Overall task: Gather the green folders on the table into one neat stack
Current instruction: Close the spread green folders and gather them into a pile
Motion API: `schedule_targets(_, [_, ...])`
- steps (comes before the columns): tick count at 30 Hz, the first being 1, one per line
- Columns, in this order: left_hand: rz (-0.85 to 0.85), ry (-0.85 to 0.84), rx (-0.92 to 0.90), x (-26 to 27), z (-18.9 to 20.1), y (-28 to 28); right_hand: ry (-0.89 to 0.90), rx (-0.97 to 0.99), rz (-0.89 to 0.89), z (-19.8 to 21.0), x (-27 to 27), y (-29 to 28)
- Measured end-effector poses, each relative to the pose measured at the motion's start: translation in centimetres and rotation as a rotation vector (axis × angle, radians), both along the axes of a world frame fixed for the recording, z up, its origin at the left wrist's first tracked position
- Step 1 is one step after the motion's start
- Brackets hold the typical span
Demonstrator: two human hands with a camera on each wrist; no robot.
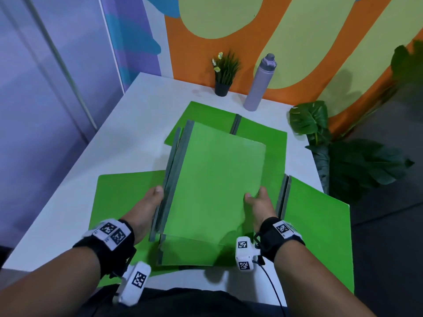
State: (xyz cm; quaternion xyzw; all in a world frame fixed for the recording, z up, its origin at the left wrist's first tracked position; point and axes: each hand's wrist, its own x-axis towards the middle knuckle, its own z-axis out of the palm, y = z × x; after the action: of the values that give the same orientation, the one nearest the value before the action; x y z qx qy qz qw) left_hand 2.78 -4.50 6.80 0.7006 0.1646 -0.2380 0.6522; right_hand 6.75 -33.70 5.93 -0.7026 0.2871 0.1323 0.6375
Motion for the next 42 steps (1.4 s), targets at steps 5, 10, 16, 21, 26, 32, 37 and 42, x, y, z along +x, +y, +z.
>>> schedule_targets(5, [0.144,0.008,0.217,0.1,-2.4,0.8,-0.103,0.008,0.125,-0.2,0.1,1.5])
schedule_targets(10, [0.33,0.075,0.273,-0.4,-4.5,5.2,0.005,-0.584,0.12,-2.6,0.3,-1.8])
schedule_targets(16, [0.388,0.146,0.265,-1.8,-7.4,7.1,0.412,-1.094,0.197,-4.6,-3.5,-5.5])
schedule_targets(21, [0.374,0.15,0.205,-1.1,-8.3,6.3,0.389,-1.111,0.276,-5.9,-4.5,-6.8])
schedule_targets(26, [0.338,0.11,0.165,0.1,-7.7,5.5,0.28,-1.133,0.308,-5.2,-4.0,-8.2])
schedule_targets(32, [0.351,0.12,0.166,0.6,-7.4,5.5,0.005,-1.152,0.064,-0.4,-1.9,-9.4])
schedule_targets(37, [0.374,0.092,0.154,1.2,-6.6,5.6,-0.257,-1.371,-0.021,4.8,0.1,-10.5])
schedule_targets(42, [0.356,0.075,0.091,1.5,-5.7,4.4,-0.628,-1.388,-0.074,9.4,1.6,-8.2])
